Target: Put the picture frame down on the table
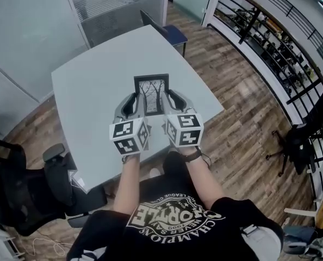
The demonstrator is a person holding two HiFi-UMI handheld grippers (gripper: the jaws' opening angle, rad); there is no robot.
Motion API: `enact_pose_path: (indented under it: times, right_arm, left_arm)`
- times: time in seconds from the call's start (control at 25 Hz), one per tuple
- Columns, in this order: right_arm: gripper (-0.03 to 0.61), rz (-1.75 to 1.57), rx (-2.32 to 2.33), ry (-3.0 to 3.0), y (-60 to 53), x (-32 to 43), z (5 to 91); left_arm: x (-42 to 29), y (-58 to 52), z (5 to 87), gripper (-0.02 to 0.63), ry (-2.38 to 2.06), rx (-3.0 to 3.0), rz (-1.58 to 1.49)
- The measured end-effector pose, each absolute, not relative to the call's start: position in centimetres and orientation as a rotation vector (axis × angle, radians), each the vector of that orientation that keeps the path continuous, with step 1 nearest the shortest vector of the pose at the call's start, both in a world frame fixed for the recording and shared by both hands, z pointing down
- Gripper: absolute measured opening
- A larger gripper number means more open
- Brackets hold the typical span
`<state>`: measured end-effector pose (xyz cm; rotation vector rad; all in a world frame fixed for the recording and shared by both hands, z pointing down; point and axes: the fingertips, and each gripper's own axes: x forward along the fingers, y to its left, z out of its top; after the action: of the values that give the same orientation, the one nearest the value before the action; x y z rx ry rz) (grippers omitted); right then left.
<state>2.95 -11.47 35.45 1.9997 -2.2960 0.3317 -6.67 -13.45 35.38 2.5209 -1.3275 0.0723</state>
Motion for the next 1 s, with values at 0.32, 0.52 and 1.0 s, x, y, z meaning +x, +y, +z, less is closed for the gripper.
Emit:
enact_pose_path:
  times: [0.32, 0.52, 1.0]
  right_arm:
    - [0.071, 0.397, 1.924, -2.309, -19.7, 3.8, 38.5]
    - [0.071, 0.475, 1.86, -2.285, -26.1, 5.0, 41.5]
    - [0.071, 0.729, 1.698, -2.19, -40.2, 7.6, 51.4]
  left_arm:
    - [-5.9, -21.3, 38.4, 0.071, -1.37, 2.447, 0.115]
    - [-4.7, -27.4, 41.3, 0.071, -1.382, 2.375, 0.168]
    - [-2.1, -41.0, 51.0, 0.071, -1.353, 2.186, 0.324]
